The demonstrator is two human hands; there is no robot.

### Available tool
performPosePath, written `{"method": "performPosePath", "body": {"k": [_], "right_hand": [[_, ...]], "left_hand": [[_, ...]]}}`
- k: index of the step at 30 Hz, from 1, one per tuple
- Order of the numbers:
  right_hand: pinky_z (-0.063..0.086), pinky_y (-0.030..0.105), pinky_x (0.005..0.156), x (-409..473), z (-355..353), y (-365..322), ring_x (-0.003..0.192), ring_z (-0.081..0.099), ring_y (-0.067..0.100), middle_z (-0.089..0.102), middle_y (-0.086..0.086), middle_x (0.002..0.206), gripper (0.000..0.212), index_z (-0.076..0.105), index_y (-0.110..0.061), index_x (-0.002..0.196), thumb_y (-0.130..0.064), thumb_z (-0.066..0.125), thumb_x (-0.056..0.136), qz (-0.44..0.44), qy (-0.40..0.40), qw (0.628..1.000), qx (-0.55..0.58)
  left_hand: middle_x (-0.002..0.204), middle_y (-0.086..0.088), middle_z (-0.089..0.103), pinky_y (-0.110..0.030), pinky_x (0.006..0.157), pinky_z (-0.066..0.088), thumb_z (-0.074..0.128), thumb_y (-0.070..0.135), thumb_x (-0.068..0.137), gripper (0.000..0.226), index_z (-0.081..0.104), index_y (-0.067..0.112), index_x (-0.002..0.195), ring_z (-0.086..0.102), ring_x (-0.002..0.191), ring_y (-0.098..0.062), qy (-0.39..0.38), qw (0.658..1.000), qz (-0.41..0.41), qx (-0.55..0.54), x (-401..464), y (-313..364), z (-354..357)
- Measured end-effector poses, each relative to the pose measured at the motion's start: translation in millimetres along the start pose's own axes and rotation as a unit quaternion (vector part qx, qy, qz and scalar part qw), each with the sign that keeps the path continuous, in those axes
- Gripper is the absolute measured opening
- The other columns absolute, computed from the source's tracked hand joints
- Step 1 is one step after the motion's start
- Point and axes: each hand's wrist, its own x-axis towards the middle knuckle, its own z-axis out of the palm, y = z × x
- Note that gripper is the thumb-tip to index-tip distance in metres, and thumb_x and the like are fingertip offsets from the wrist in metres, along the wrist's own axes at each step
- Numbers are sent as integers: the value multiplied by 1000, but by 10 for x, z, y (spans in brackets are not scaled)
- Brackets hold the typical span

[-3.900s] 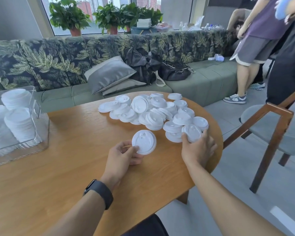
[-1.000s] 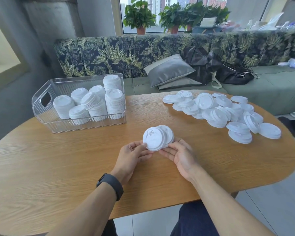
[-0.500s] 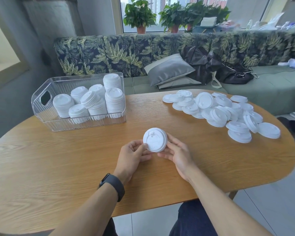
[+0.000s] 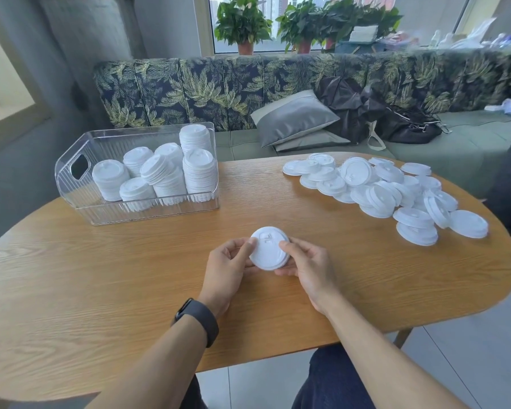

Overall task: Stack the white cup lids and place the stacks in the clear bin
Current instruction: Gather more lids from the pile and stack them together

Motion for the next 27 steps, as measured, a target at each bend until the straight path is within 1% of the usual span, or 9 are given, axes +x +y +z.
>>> {"method": "performPosePath", "body": {"k": [5,8,10,13,16,19,22,24,27], "right_hand": [[59,32,58,5,7,10,61,70,18,78,2,83,24,79,-16,102,-37,71,96,-8,31,998,-49],[55,38,60,17,1,40,57,65,18,75,0,76,23,80,-16,96,-37,71,96,-12,12,997,-78],[52,36,57,12,-4,45,56,64,20,74,3,74,22,81,-16,92,-36,72,95,-17,-3,995,-96],[48,30,52,3,-18,43,52,62,20,71,2,67,22,80,-15,90,-35,71,96,-24,-12,994,-108],[46,30,52,7,-24,55,51,59,20,68,2,65,23,80,-18,88,-37,70,96,-29,-23,991,-128],[44,29,52,19,-25,59,49,56,19,67,2,64,21,80,-19,88,-37,70,96,-28,-24,991,-131],[44,28,51,26,-25,56,48,54,17,68,5,66,20,80,-22,91,-38,70,95,-29,-21,991,-126],[44,28,51,29,-26,62,49,55,17,72,10,73,19,81,-23,94,-39,71,95,-29,-22,991,-125],[45,29,53,33,-35,64,50,55,18,76,8,82,19,82,-25,98,-40,71,95,-25,-29,992,-120]], "left_hand": [[97,-14,79,-32,74,63,69,25,99,27,74,0,109,77,86,-26,-12,1000,-6,0,21,-10,-28],[87,-8,76,-31,63,58,72,32,96,31,75,1,101,71,73,-17,1,1000,-2,16,23,-7,-31],[85,-8,76,-30,59,55,73,36,95,33,76,4,98,68,72,-16,2,999,-2,35,20,-8,-29],[85,-13,76,-30,62,54,73,37,95,31,76,6,95,67,73,-18,-4,999,-3,42,16,-10,-44],[93,-19,76,-37,70,52,73,37,95,32,76,6,95,67,77,-21,-12,999,-1,47,17,-14,-68],[89,-13,77,-34,69,52,73,35,95,31,76,4,97,67,76,-19,-8,999,0,45,12,-10,-65],[93,-13,78,-33,70,54,73,34,96,28,76,6,100,69,77,-18,-6,999,1,38,2,-9,-51],[92,-10,79,-31,69,55,72,34,97,27,76,7,102,70,77,-16,-7,999,2,38,3,-10,-53],[90,-5,79,-24,66,54,71,34,97,26,76,9,104,70,76,-11,-2,999,3,39,-6,-3,-56]]}}
